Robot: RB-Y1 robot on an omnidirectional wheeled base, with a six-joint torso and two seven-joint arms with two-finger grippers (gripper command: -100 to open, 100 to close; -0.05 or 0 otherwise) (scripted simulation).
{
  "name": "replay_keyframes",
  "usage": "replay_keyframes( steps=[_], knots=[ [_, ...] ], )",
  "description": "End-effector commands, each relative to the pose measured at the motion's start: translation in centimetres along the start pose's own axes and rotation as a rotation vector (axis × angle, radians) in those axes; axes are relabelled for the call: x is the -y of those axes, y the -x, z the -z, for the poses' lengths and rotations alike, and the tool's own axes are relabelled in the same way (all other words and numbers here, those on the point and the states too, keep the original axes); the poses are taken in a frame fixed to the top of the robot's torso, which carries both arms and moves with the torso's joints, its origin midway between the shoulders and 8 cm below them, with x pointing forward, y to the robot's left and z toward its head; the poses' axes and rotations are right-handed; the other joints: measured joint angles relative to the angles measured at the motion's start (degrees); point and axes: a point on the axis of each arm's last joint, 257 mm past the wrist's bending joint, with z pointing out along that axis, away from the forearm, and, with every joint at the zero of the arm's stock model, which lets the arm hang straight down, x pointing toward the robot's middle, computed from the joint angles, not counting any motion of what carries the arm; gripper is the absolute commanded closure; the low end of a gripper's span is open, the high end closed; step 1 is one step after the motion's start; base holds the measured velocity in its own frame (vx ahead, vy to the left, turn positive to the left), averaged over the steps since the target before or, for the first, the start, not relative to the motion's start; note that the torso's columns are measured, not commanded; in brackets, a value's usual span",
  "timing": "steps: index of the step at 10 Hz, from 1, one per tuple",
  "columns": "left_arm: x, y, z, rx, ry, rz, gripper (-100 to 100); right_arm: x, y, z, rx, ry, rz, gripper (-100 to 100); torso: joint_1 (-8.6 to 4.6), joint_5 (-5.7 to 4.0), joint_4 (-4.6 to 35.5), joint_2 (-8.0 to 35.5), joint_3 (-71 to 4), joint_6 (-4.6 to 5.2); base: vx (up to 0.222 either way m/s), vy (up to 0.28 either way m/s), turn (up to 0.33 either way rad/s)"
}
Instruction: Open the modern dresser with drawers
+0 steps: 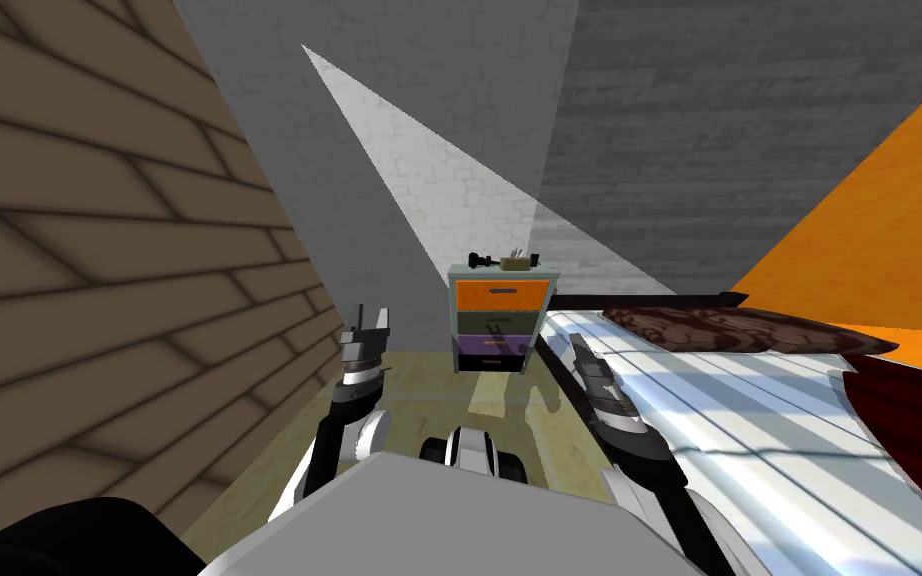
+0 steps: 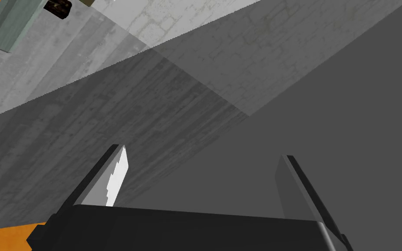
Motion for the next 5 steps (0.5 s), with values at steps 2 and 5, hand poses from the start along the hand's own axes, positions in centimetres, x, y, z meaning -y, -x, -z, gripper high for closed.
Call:
replay_keyframes(
  steps=[2,5],
  knots=[
    [0.0,0.0,0.0,0.0,0.0,0.0,0,1.7,-0.5,0.5,-0.05,-0.005,0.161,-100,0.08,0.04,-0.03,-0.1,-0.07,0.0,0.067,0.066,0.006],
    [0.0,0.0,0.0,0.0,0.0,0.0,0,2.4,-0.6,0.6,-0.069,-0.007,0.241,-100,0.13,0.04,-0.04,-0.13,-0.08,0.0,0.059,0.069,0.006]
  ],
)
